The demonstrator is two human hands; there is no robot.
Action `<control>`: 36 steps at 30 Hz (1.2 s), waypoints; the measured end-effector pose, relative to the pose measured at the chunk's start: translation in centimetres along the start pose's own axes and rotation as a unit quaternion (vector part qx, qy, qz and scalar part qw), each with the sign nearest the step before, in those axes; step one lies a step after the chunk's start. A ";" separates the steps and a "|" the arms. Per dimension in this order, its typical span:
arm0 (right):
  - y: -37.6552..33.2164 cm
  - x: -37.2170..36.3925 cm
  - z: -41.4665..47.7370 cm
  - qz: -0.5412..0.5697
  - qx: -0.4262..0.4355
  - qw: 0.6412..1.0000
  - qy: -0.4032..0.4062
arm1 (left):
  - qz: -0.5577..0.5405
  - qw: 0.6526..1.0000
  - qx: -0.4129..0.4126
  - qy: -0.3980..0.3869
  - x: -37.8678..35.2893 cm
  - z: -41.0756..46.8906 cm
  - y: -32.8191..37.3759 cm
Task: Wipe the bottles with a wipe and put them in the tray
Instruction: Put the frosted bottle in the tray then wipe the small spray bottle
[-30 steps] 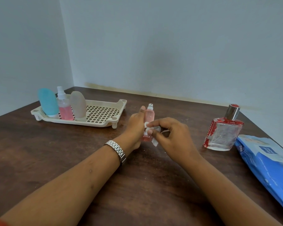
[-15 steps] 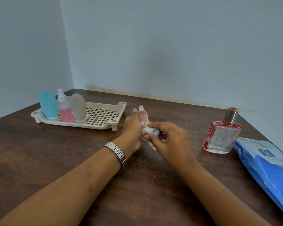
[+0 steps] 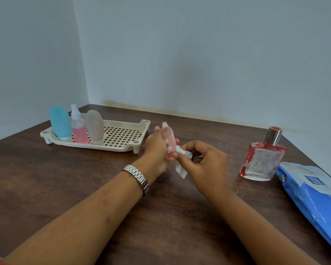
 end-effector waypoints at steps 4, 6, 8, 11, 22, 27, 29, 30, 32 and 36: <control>0.6 0.0 0.2 0.062 -0.068 0.996 -0.014 | -0.007 0.998 -0.001 -0.056 -0.3 -0.1 0.2; 0.7 -0.3 0.2 0.057 -0.069 0.995 -0.035 | -0.020 0.997 -0.004 -0.076 -0.4 -0.3 0.3; 0.6 -0.5 0.1 0.044 -0.054 0.996 -0.055 | -0.032 0.996 -0.016 -0.086 -0.4 -0.3 0.4; -0.1 -0.3 0.1 -0.008 0.009 0.999 -0.046 | -0.053 0.995 -0.015 -0.087 -0.5 0.1 0.2; 2.0 0.9 0.9 0.170 -0.138 0.974 -0.059 | -0.027 0.998 -0.051 -0.032 0.2 1.2 -0.1; 2.3 2.2 1.6 0.203 -0.138 0.969 0.001 | 0.066 0.986 -0.096 -0.120 -1.1 0.6 -0.4; 1.9 1.8 1.5 0.158 -0.120 0.979 -0.048 | 0.089 0.978 -0.111 -0.154 -1.7 0.0 -0.6; 1.7 1.5 1.4 0.135 -0.112 0.982 -0.076 | 0.099 0.975 -0.118 -0.160 -1.8 -0.2 -0.6; 1.4 1.0 1.2 0.116 -0.099 0.982 -0.114 | 0.095 0.975 -0.135 -0.149 -1.8 -0.5 -0.4; 1.0 0.2 0.9 0.022 -0.051 0.986 -0.156 | -0.004 0.989 -0.106 -0.107 -0.7 0.2 0.2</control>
Point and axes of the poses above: each hand's wrist, its own z-axis towards the middle knuckle, its own x-axis out of the back of the hand, y = z × x, the point moved 5 cm from there along z, towards the middle knuckle, and after that the axes turned 11 degrees about z, right-handed, at the moved point
